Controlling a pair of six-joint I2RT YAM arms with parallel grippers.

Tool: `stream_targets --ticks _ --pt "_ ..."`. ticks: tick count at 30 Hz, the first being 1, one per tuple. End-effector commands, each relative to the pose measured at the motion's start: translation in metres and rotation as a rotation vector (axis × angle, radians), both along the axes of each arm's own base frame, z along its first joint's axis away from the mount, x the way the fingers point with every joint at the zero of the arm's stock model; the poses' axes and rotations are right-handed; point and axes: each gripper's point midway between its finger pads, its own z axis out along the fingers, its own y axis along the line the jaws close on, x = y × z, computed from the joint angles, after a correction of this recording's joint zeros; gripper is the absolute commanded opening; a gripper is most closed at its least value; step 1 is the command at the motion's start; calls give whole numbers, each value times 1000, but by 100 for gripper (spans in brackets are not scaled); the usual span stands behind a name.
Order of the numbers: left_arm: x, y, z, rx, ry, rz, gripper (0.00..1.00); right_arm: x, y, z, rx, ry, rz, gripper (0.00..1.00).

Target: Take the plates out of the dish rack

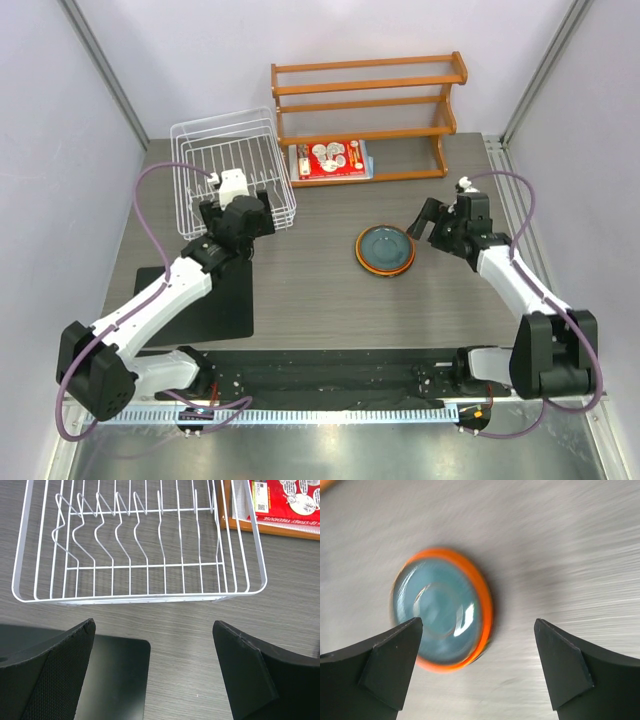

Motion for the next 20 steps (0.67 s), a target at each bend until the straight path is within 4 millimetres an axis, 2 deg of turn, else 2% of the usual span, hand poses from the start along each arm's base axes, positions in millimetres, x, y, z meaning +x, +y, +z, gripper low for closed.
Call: stream_targets --ticks 1,2,3,4,5,7,8,9,10,13,20 --pt "-1 8 21 -15 -45 59 99 11 -62 33 -264 -170 -265 100" --pt "-2 11 23 -15 -59 67 99 11 -67 32 -287 -191 -294 100" --pt "-4 14 20 -11 -61 73 99 8 -81 28 -337 -230 -366 100" --pt "-7 17 25 -17 -81 78 100 7 -85 29 -368 -265 -379 100" --pt "-6 16 29 -32 -106 73 99 5 -85 39 -387 -333 -387 100" --pt "-10 20 25 -22 -107 74 99 -1 -96 40 -423 -416 -464 100" --pt "-12 22 28 -27 -118 79 100 -4 -97 48 -425 -456 -484 100" --pt "-13 25 28 -25 -121 86 100 -7 -94 47 -430 -486 -489 100" --pt "-14 27 28 -23 -124 93 99 -11 -102 50 -465 -505 -537 100" --pt "-18 32 29 -15 -132 105 99 -23 -114 41 -524 -506 -610 100" --pt "-24 37 28 -41 -153 120 99 -28 -119 19 -576 -467 -644 100"
